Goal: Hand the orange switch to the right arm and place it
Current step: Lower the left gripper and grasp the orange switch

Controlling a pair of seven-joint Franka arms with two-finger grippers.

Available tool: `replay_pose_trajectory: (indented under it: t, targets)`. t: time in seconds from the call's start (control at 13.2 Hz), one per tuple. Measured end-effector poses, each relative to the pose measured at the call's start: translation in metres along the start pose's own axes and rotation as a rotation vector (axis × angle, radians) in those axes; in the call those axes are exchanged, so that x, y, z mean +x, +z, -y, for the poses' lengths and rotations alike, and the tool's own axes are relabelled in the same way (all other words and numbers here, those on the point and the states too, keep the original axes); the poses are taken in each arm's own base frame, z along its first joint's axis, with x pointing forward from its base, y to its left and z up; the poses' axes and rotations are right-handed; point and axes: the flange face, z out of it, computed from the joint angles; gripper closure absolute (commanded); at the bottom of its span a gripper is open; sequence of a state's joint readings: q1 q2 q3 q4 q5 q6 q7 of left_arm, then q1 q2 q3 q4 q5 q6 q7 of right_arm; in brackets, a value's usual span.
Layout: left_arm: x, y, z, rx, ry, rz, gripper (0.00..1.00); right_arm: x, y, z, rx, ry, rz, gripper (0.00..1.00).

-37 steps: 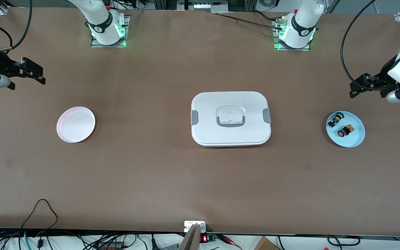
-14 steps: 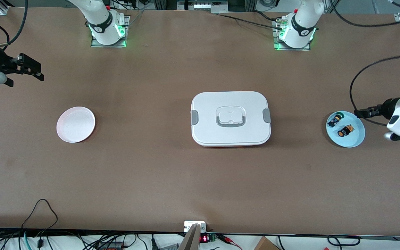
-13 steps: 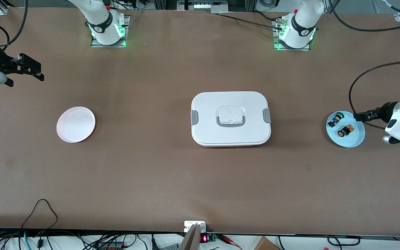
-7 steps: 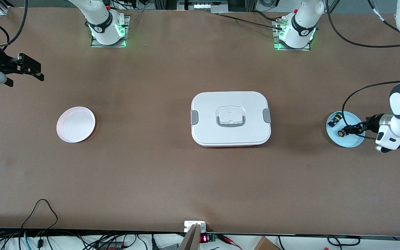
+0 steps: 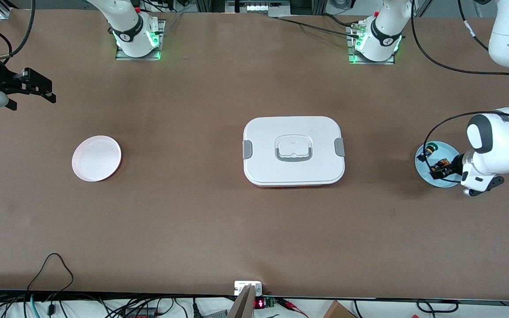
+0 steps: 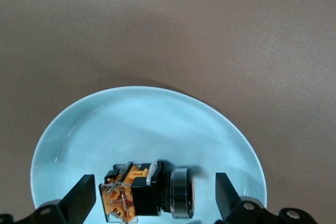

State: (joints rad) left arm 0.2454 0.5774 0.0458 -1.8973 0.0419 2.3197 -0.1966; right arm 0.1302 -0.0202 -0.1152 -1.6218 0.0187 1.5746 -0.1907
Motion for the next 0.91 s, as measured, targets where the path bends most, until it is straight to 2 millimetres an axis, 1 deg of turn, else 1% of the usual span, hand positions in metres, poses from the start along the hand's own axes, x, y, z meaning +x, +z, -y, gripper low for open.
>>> replay_pose_trajectory:
  t: [0.53, 0.61, 0.68, 0.76, 0.83, 0.91]
  targets:
    - [-0.0023, 0.0034, 0.0022, 0.001, -0.003, 0.008, 0.0, -0.0005, 0.0002, -0.0014, 0.0, 0.003, 0.002, 0.0]
    - [-0.0027, 0.004, 0.0023, 0.001, -0.003, 0.009, 0.07, -0.0005, 0.0001, -0.0014, 0.0, 0.003, 0.002, 0.0]
    - [-0.0034, 0.005, 0.0024, 0.002, -0.003, 0.012, 0.16, -0.0005, 0.0002, -0.0014, 0.0, 0.003, 0.002, 0.0]
    - [-0.0044, 0.0063, 0.0025, 0.002, -0.003, 0.015, 0.33, -0.0005, 0.0001, -0.0014, 0.0, 0.003, 0.002, 0.0]
    - [-0.0054, 0.0076, 0.0026, 0.003, -0.003, 0.018, 0.54, -0.0005, 0.0002, -0.0014, 0.0, 0.003, 0.002, 0.0]
    - [-0.0068, 0.009, 0.0024, 0.004, -0.002, 0.026, 0.67, -0.0005, 0.0001, -0.0014, 0.0, 0.003, 0.002, 0.0]
